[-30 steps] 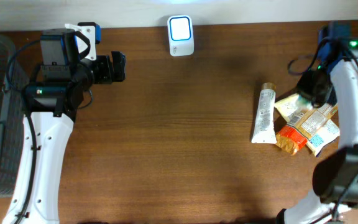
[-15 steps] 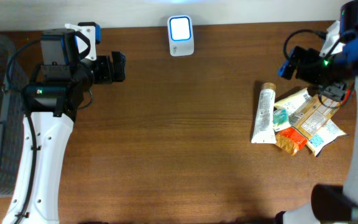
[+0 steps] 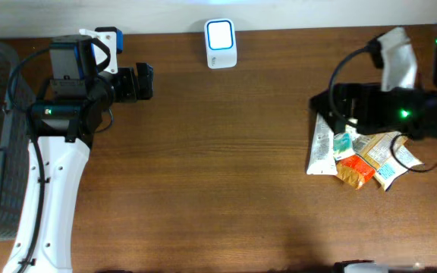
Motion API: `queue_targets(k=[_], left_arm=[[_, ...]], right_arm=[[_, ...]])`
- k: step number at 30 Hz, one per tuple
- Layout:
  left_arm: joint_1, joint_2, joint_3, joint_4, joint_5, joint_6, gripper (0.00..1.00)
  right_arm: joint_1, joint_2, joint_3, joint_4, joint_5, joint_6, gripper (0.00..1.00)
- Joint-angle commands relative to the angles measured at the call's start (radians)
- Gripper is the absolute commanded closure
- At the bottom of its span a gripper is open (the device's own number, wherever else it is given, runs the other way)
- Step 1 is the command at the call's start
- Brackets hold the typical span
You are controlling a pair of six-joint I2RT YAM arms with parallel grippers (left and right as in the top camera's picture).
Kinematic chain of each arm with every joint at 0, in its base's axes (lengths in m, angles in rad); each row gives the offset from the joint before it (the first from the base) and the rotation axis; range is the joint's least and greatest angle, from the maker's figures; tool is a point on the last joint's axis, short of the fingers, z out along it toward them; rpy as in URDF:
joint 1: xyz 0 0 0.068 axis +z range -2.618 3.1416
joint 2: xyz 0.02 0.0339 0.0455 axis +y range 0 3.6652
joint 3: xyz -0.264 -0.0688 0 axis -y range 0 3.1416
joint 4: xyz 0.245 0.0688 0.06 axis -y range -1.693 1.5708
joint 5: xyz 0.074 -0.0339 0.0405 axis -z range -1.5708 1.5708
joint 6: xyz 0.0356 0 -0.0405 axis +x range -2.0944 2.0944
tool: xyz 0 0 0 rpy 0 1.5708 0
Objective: Scan the item barcode
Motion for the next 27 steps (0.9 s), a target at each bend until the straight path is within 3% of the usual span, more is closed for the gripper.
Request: queue_targets(k=[1,5,15,20,24,27], left_arm=[[-0.003,-0.002,0.005,0.0,0.0,-0.006,0.01],[-0.003,-0.002,0.005,0.0,0.0,-0.006,0.01],[-0.003,-0.002,0.005,0.0,0.0,-0.006,0.01],[-0.003,-0.002,0.005,0.0,0.0,-0.006,0.01],[-0.003,-0.002,0.005,0.0,0.0,-0.006,0.01],[-0.003,-0.002,0.005,0.0,0.0,-0.006,0.01]], right_arm=[[0.005,-0.154,-0.057,0.09,0.243,-0.032,0.01],[-0.029,-0.451,-0.428,0.373,0.289,-0.032,0.01],[-0.101,-1.255,-1.769,1.435,0.261,-0.032,0.01],[-0.1,-1.443,-2.083,1.625,0.258,-0.024,0.02],[-0.098,-1.469,-2.204,1.721,0.258,-0.024,0.01],[-0.098,-1.469,-2.244,1.684,0.257,-0.001,0.01]])
